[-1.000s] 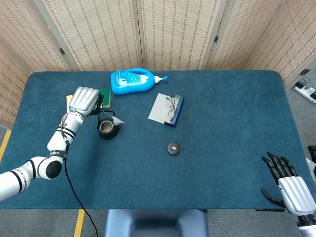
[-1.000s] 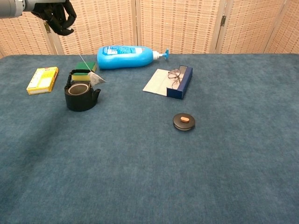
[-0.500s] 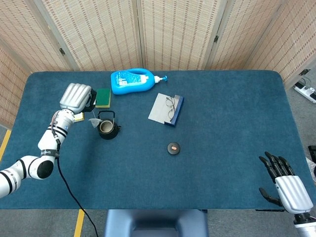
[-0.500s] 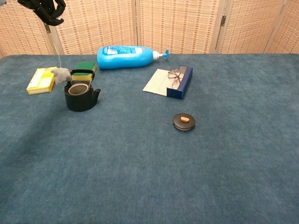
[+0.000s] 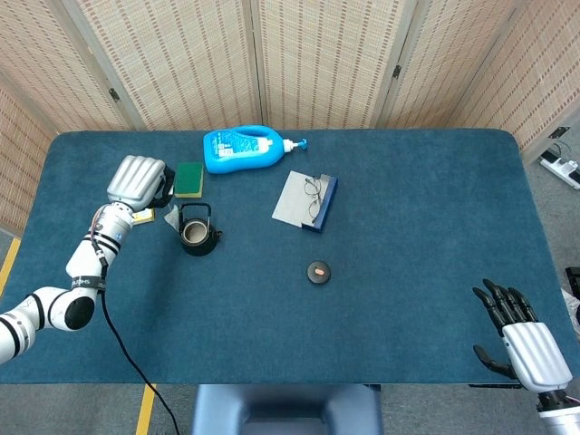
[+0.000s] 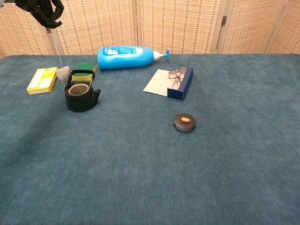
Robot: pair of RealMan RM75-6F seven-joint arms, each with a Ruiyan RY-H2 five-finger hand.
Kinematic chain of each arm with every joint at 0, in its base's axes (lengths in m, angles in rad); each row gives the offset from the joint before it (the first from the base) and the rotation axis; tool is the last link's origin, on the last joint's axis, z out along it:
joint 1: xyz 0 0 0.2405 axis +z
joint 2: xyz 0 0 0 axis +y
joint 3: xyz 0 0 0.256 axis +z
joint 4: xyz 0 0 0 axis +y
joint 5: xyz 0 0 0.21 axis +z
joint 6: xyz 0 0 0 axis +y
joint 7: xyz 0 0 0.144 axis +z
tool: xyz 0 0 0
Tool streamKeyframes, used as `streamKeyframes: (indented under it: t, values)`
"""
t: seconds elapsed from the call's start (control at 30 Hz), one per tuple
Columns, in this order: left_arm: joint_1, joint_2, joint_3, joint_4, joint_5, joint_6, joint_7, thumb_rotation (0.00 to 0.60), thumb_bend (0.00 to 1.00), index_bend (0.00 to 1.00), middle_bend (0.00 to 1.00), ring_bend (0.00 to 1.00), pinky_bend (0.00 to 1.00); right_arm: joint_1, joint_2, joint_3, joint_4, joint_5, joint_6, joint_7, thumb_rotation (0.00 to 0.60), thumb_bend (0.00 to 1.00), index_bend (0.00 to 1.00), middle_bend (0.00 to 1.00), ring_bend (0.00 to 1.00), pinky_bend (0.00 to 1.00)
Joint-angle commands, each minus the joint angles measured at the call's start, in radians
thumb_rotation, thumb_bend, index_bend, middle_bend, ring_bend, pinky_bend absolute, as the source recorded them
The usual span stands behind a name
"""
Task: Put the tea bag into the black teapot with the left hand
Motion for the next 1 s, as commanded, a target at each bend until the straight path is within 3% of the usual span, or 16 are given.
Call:
streamKeyframes:
  t: [0.03, 0.63, 1.0]
  values:
    - [0.004, 0.003, 0.005, -0.001, 0.006, -0.005, -0.006, 0.6, 0.53, 0.7, 1.0, 1.0, 1.0, 0.005, 0.012, -0.008, 0.006, -0.016, -0.003, 0.028, 0.6, 0.32, 0.0, 0.0, 0.0, 0.0]
    - [0.005, 0.015, 0.021, -0.07, 0.028, 0.024, 0.031, 0.6, 0.53, 0.7, 1.0, 1.0, 1.0, 0.0, 0.017, -0.013, 0.011, -0.032, 0.019, 0.041, 0.6, 0.32, 0.0, 0.0, 0.0, 0.0]
    - [0.016, -0.045, 0.058, -0.074, 0.073, 0.029, 0.027, 0.6, 0.53, 0.7, 1.0, 1.0, 1.0, -0.007, 0.019, -0.022, 0.019, -0.063, 0.041, 0.046, 0.6, 0.32, 0.0, 0.0, 0.0, 0.0]
